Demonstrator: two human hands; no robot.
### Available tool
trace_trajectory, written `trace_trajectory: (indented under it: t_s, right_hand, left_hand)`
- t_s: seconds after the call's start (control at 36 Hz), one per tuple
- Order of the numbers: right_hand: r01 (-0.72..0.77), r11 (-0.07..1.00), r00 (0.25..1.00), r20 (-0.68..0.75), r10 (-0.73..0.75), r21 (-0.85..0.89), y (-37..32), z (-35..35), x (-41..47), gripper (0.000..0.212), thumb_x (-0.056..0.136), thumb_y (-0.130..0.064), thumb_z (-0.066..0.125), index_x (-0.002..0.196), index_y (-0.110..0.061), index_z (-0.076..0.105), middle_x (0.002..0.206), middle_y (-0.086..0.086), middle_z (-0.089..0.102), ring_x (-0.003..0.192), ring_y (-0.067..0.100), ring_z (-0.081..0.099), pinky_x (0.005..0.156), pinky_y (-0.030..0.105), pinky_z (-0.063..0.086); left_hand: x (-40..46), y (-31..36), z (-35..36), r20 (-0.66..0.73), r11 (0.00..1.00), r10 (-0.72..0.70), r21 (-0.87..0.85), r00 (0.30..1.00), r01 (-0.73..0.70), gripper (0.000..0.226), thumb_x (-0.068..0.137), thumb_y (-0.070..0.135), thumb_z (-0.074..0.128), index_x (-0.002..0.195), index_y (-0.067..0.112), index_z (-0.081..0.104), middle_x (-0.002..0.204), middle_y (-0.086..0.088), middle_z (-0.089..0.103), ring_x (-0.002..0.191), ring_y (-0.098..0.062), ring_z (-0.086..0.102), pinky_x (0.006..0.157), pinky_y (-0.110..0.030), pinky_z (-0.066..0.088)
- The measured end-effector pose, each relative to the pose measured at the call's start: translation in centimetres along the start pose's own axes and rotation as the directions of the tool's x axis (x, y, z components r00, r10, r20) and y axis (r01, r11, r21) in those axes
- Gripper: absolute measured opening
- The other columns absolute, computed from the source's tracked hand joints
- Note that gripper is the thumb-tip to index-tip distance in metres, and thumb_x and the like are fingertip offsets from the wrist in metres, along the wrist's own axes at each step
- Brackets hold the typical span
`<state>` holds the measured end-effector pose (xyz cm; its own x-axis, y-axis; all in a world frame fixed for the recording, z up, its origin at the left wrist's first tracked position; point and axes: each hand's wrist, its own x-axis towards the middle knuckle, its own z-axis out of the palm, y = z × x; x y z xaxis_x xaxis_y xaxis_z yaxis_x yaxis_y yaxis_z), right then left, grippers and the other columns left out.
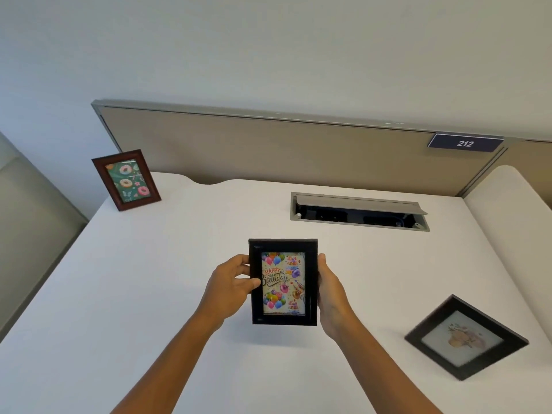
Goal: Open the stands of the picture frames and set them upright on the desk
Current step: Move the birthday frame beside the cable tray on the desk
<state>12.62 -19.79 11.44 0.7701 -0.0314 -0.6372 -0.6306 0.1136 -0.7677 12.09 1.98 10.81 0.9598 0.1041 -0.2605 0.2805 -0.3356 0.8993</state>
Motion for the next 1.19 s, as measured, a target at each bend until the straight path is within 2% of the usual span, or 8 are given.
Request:
trace_trajectory:
  t_s: [0.14,0.25,0.39,0.44,0.56,0.67,0.75,1.19]
  right_hand:
    - [-0.035,0.999,0.999,-0.025,0.035,-0.039,-1.6,0.6,2.8,0.058,0.113,-0.064,0.027,0.136,-0.033,0.07,0.143,0.005,0.072,0.136,0.032,0.065,0.123,0.06,0.044]
    - [-0.059,0.998,0.998,-0.036,0.058,-0.025,-3.2,1.3,5.6,0.058,0.113,-0.063,0.028,0.141,-0.031,0.068,0.146,0.007,0.07,0.138,0.032,0.063,0.124,0.059,0.043]
    - [-0.061,0.998,0.998,-0.017,0.061,-0.019,-5.6,2.0,10.4,0.054,0.114,-0.06,0.033,0.139,-0.027,0.068,0.14,0.006,0.073,0.132,0.029,0.066,0.118,0.051,0.047]
    - [-0.049,0.999,0.999,0.005,0.049,-0.02,-6.7,2.4,12.3,0.054,0.115,-0.059,0.035,0.142,-0.026,0.067,0.14,0.006,0.074,0.13,0.029,0.067,0.113,0.049,0.048]
    - [-0.02,1.0,0.999,0.041,0.02,0.001,-9.2,3.5,15.9,0.053,0.113,-0.06,0.038,0.142,-0.026,0.067,0.137,0.006,0.075,0.129,0.028,0.068,0.112,0.05,0.05]
    - [0.019,1.0,0.997,0.076,-0.02,0.019,-12.2,4.6,19.5,0.054,0.113,-0.061,0.04,0.141,-0.026,0.069,0.137,0.004,0.076,0.13,0.026,0.068,0.107,0.047,0.049]
    - [0.033,0.999,0.995,0.097,-0.035,0.021,-14.2,5.5,22.2,0.058,0.113,-0.063,0.036,0.145,-0.026,0.067,0.14,0.004,0.074,0.133,0.025,0.066,0.115,0.05,0.047]
    - [0.043,0.999,0.99,0.13,-0.047,0.032,-18.0,6.7,30.3,0.067,0.111,-0.066,0.036,0.156,-0.021,0.056,0.156,0.01,0.063,0.146,0.033,0.056,0.13,0.057,0.035]
  left_hand:
    - [3.6,-0.4,-0.1,0.029,1.0,-0.024,0.018,0.999,0.023,0.038,0.096,0.02,0.076,0.131,0.027,0.061,0.118,0.008,0.072,0.108,-0.021,0.073,0.078,-0.027,0.061]
    - [7.4,-0.6,-0.1,0.043,0.999,-0.029,0.028,0.999,0.028,0.036,0.097,0.02,0.076,0.128,0.03,0.061,0.117,0.009,0.072,0.109,-0.021,0.072,0.079,-0.028,0.061]
    - [12.7,-0.2,-0.6,0.062,0.999,-0.005,0.047,0.998,0.002,0.034,0.096,0.018,0.076,0.121,0.036,0.061,0.105,0.022,0.072,0.104,-0.018,0.074,0.07,-0.015,0.059]
    - [15.0,0.1,-0.9,0.063,0.998,0.004,0.058,0.998,-0.007,0.034,0.097,0.018,0.075,0.121,0.034,0.06,0.106,0.018,0.072,0.105,-0.018,0.074,0.07,-0.014,0.058]
    - [19.5,1.0,-1.5,0.048,0.996,0.025,0.083,0.999,-0.029,0.033,0.098,0.017,0.074,0.125,0.028,0.06,0.116,0.006,0.071,0.109,-0.021,0.071,0.077,-0.022,0.059]
    - [24.0,2.3,-2.0,0.021,0.993,0.044,0.106,0.999,-0.046,0.04,0.098,0.016,0.073,0.135,0.016,0.059,0.128,-0.007,0.071,0.113,-0.024,0.069,0.092,-0.042,0.062]
    - [26.9,3.4,-2.3,-0.008,0.993,0.054,0.108,0.999,-0.052,0.044,0.098,0.016,0.073,0.139,0.013,0.058,0.132,-0.012,0.071,0.119,-0.028,0.069,0.098,-0.051,0.062]
    - [34.7,4.6,-1.3,-0.054,0.985,0.048,0.166,0.997,-0.039,0.046,0.099,0.015,0.072,0.142,0.01,0.057,0.139,-0.016,0.068,0.126,-0.033,0.067,0.102,-0.055,0.059]
